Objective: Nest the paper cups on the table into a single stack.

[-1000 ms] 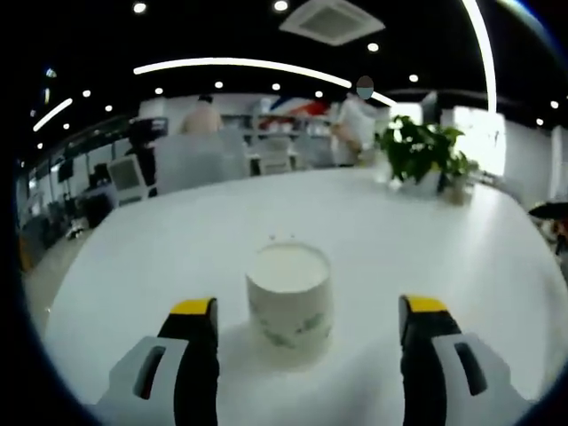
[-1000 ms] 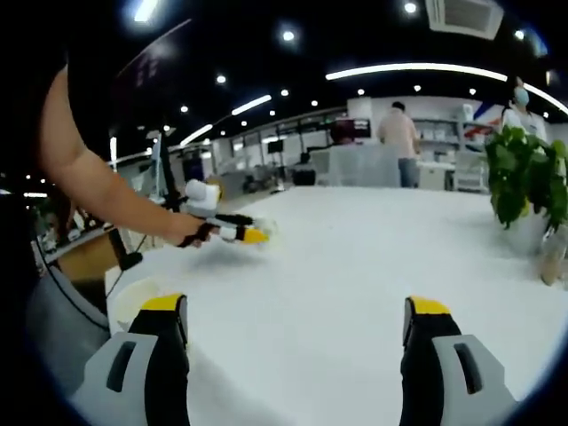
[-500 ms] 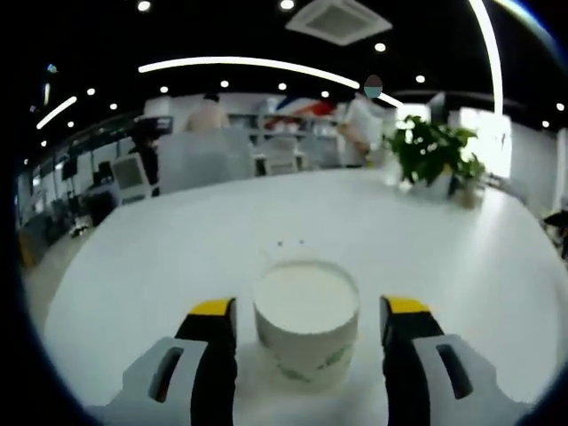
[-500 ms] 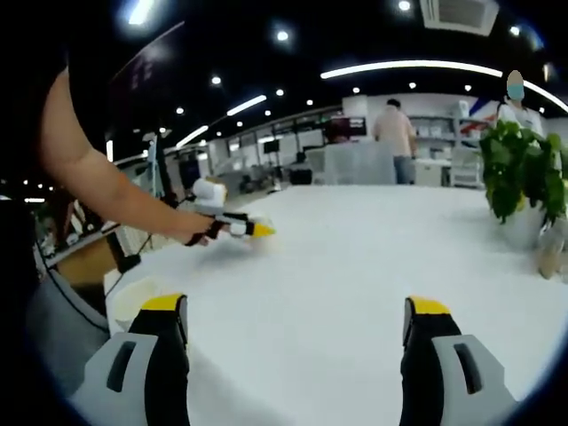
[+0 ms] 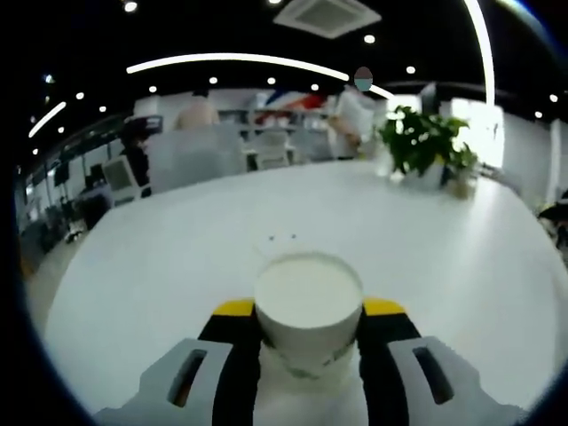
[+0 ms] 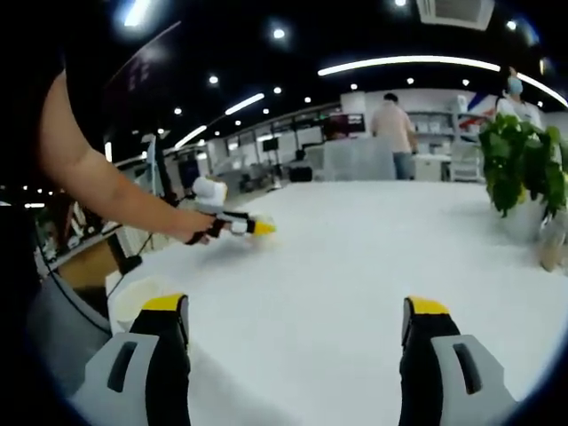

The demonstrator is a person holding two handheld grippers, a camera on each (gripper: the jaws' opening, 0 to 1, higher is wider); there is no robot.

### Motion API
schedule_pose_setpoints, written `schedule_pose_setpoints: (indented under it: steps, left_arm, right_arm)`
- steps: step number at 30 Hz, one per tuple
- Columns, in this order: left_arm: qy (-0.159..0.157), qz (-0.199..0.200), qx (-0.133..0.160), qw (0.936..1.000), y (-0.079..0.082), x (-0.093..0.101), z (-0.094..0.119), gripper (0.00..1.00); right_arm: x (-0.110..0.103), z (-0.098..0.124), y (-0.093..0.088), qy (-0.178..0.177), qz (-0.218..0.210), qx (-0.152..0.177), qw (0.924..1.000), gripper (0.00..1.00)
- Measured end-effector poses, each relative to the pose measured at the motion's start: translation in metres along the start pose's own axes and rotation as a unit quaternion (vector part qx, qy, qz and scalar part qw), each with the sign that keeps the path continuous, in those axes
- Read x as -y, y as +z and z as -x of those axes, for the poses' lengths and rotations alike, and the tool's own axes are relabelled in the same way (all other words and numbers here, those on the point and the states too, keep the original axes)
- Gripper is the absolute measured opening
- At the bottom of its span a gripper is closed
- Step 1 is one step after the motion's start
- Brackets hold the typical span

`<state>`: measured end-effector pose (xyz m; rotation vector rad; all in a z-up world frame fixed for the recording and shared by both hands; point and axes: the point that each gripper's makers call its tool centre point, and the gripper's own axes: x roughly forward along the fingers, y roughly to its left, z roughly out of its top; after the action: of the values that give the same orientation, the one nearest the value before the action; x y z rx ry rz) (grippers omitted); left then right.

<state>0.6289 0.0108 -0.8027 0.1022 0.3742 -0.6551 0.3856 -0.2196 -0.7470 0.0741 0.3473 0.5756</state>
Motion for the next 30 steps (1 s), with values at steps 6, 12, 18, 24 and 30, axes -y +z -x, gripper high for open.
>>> schedule_pose_setpoints:
  steps: [6,12,18,24,30]
  left_arm:
    - [-0.004,0.002,0.000,1.0000,0.004,0.000,0.002,0.41]
    - [-0.006,-0.013,0.003,0.9999,0.019,0.002,0.005,0.41]
    - [-0.002,-0.023,-0.005,0.9997,0.038,0.001,0.008,0.40]
    - [-0.011,-0.033,-0.010,0.9993,0.051,0.001,0.014,0.41]
    - [-0.016,-0.035,-0.019,0.9991,0.056,0.002,0.020,0.41]
  right_arm:
    - [-0.001,0.000,0.000,0.001,0.000,0.001,1.0000,0.99]
    - [-0.002,0.000,0.001,0.001,0.001,0.000,1.0000,0.98]
    - [-0.004,0.002,0.009,0.002,-0.001,0.007,1.0000,0.98]
    - [-0.006,0.003,0.011,0.001,0.002,0.006,1.0000,0.98]
    - [-0.013,0.004,0.013,0.007,0.005,0.008,0.9999,0.98]
